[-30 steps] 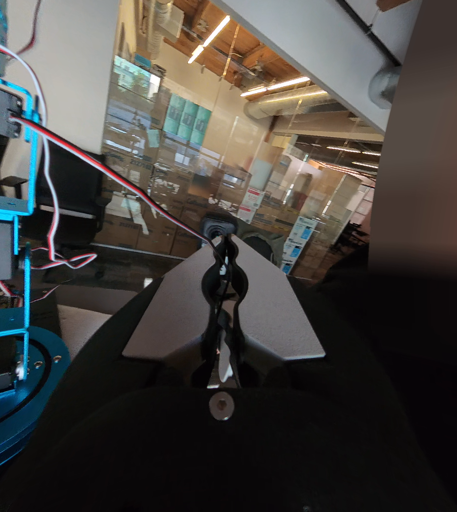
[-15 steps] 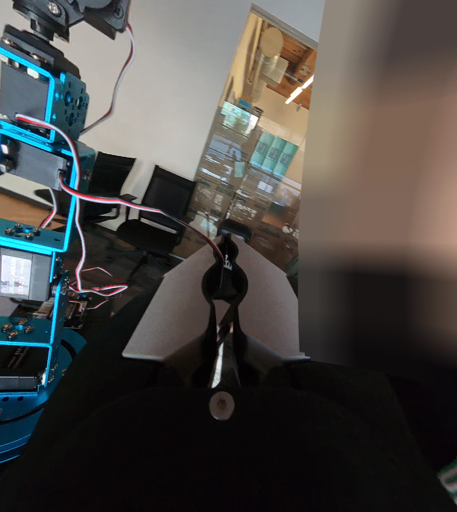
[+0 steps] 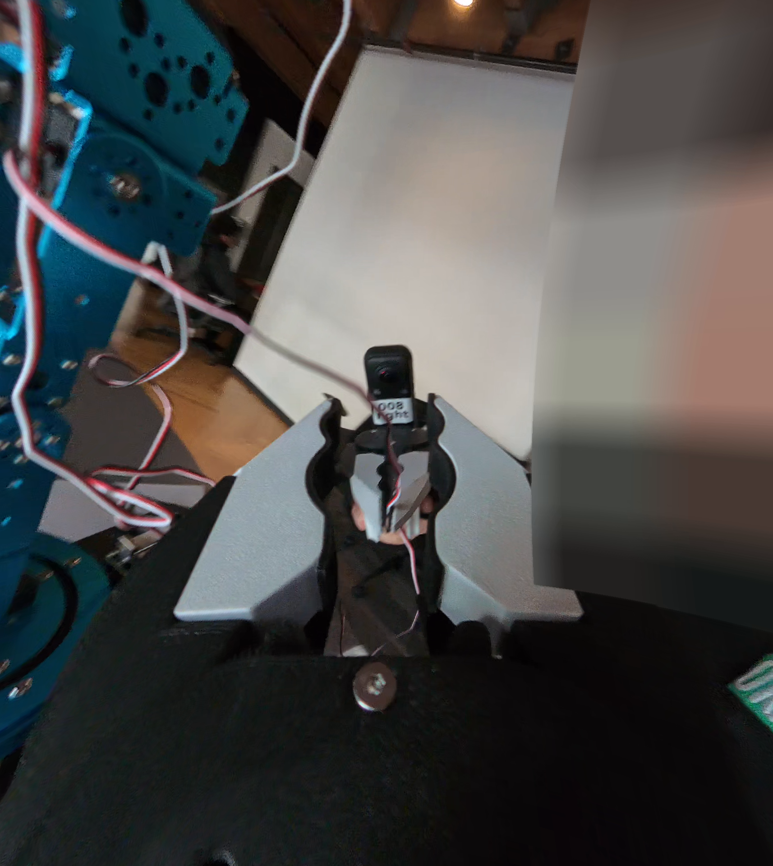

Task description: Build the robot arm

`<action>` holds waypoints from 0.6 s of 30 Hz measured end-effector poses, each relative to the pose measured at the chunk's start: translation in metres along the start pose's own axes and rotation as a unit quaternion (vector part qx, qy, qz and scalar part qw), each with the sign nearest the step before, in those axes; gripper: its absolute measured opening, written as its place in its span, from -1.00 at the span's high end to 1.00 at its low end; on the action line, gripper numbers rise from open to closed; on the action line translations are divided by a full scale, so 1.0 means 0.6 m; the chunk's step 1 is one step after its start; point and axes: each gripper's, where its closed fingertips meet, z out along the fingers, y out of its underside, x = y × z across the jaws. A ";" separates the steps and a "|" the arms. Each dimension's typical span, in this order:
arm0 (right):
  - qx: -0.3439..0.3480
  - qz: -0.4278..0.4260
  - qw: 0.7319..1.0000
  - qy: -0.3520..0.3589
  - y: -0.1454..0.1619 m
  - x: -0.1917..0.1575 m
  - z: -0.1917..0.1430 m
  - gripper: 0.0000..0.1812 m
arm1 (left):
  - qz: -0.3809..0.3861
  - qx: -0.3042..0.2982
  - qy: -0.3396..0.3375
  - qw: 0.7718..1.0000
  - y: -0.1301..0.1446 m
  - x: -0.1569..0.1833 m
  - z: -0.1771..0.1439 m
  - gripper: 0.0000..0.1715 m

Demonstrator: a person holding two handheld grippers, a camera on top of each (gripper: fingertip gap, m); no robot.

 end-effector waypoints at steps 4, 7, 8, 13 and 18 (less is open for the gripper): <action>-0.028 0.024 0.998 -0.058 -0.015 0.010 -0.013 0.99 | 0.042 0.005 -0.109 0.993 0.055 -0.038 -0.023 0.37; -0.042 0.044 0.994 -0.092 -0.026 0.016 -0.003 0.98 | 0.049 -0.040 -0.113 0.992 0.131 -0.041 -0.021 0.43; -0.046 0.058 0.992 -0.104 -0.031 0.016 0.001 0.98 | 0.035 -0.058 -0.105 0.992 0.158 -0.038 -0.011 0.41; -0.076 0.093 0.979 -0.162 -0.054 0.017 0.011 0.98 | 0.064 -0.100 -0.140 0.983 0.234 -0.010 0.050 0.48; -0.093 0.123 0.952 -0.266 -0.070 -0.005 -0.019 0.98 | 0.158 -0.088 -0.292 0.939 0.271 -0.021 0.103 0.42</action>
